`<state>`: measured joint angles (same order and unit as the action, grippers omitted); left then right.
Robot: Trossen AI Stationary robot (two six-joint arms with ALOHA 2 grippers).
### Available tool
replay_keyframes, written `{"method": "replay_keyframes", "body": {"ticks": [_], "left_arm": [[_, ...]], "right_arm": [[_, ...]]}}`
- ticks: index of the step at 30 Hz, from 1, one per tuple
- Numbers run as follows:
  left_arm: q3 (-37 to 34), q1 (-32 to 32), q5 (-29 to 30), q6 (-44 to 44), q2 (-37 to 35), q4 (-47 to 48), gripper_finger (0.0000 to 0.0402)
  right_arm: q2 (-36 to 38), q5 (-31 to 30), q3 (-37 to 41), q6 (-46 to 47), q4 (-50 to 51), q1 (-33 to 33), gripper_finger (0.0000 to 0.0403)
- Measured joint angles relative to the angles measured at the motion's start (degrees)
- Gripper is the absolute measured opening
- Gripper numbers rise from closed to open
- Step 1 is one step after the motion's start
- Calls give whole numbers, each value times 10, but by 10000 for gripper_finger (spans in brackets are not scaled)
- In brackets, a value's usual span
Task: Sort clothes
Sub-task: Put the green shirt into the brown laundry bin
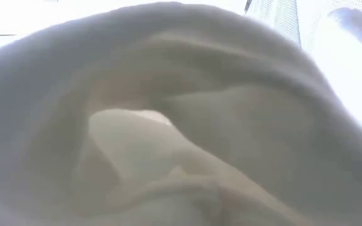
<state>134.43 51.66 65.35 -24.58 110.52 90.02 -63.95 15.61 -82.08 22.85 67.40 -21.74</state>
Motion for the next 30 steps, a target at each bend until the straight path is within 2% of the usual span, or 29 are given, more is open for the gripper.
{"method": "replay_keyframes", "body": {"ticks": [19, 30], "left_arm": [[0, 0, 0, -8, 0, 0, 314], [-1, 0, -15, -22, 0, 0, 314]], "right_arm": [[-87, 12, 0, 46, 73, 0, 27], [-156, 25, 0, 51, 76, -22, 28]]}}
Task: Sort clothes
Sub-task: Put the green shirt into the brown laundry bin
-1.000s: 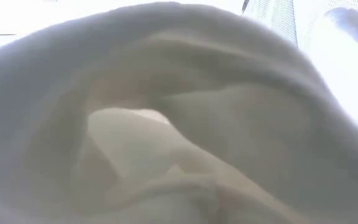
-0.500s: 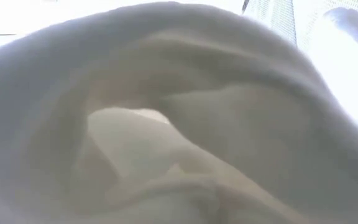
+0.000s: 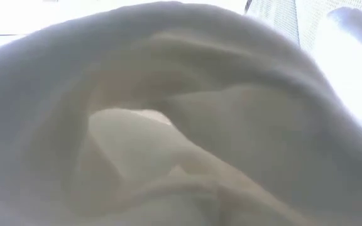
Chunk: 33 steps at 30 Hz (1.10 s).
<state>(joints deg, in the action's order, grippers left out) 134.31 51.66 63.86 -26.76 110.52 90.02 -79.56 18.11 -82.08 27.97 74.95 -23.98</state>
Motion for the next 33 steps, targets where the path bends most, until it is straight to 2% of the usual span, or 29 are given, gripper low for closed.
{"method": "replay_keyframes", "body": {"ticks": [11, 25, 33], "left_arm": [[-2, 0, -16, -15, 0, 0, 314], [-2, 0, -25, -23, 0, 0, 314], [-2, 0, -31, -28, 0, 0, 314]], "right_arm": [[-39, 4, 0, -15, -5, -17, 36], [-27, 1, 0, -4, -19, -17, 177], [4, 5, 0, 35, -20, -30, 218]]}}
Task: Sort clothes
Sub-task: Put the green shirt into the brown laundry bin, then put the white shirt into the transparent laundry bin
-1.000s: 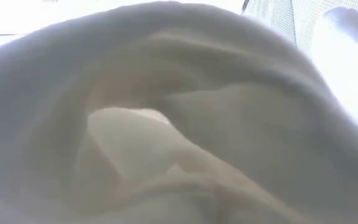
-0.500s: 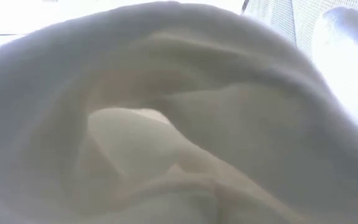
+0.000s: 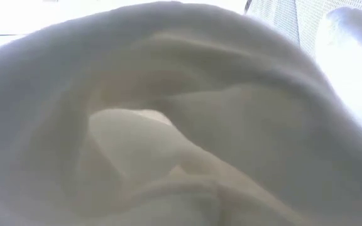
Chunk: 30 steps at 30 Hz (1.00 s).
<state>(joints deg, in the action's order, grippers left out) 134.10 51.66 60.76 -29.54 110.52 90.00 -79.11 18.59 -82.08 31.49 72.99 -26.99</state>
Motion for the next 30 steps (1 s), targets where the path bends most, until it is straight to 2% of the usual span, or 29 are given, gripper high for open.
{"method": "replay_keyframes", "body": {"ticks": [12, 19, 24, 30], "left_arm": [[0, 0, 0, 0, 0, 0, 314], [0, 0, 0, -2, 0, 0, 314], [-2, 0, -3, -17, 0, 0, 314], [-47, 0, -10, -42, 0, 0, 314]], "right_arm": [[58, -9, 0, 46, -3, -7, 224], [74, -43, 0, 39, -5, -7, 219], [89, -109, 0, -19, -31, -7, 218], [125, -263, 0, -144, -111, -7, 204]]}}
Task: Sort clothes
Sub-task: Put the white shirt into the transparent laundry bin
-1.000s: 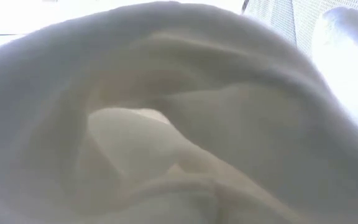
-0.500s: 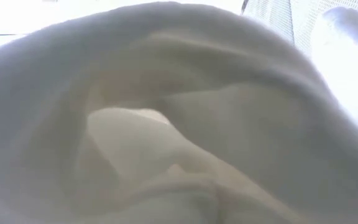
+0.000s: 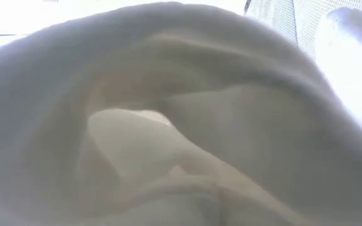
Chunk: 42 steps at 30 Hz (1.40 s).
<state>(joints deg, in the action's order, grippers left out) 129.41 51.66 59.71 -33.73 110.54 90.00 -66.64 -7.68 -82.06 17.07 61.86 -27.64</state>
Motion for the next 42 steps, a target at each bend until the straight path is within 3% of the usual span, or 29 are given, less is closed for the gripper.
{"method": "replay_keyframes", "body": {"ticks": [6, 11, 17, 27, 35, 42], "left_arm": [[-87, 0, -54, -73, 0, -1, 314], [-167, 2, -84, -159, 0, -4, 314], [-241, 2, -131, -296, 0, -2, 314], [-319, 0, -319, -458, 0, 0, 314], [-338, -2, -515, -593, 0, 0, 314], [-375, -9, -596, -669, 0, 0, 314]], "right_arm": [[33, -88, 0, -109, -123, 0, 182], [41, -90, 0, -171, -194, 0, 165], [29, -90, 0, -193, -201, 0, 148], [8, -89, 0, -217, -202, 0, 125], [8, -89, 0, -224, -202, 0, 132], [8, -89, 0, -223, -205, 0, 145]]}}
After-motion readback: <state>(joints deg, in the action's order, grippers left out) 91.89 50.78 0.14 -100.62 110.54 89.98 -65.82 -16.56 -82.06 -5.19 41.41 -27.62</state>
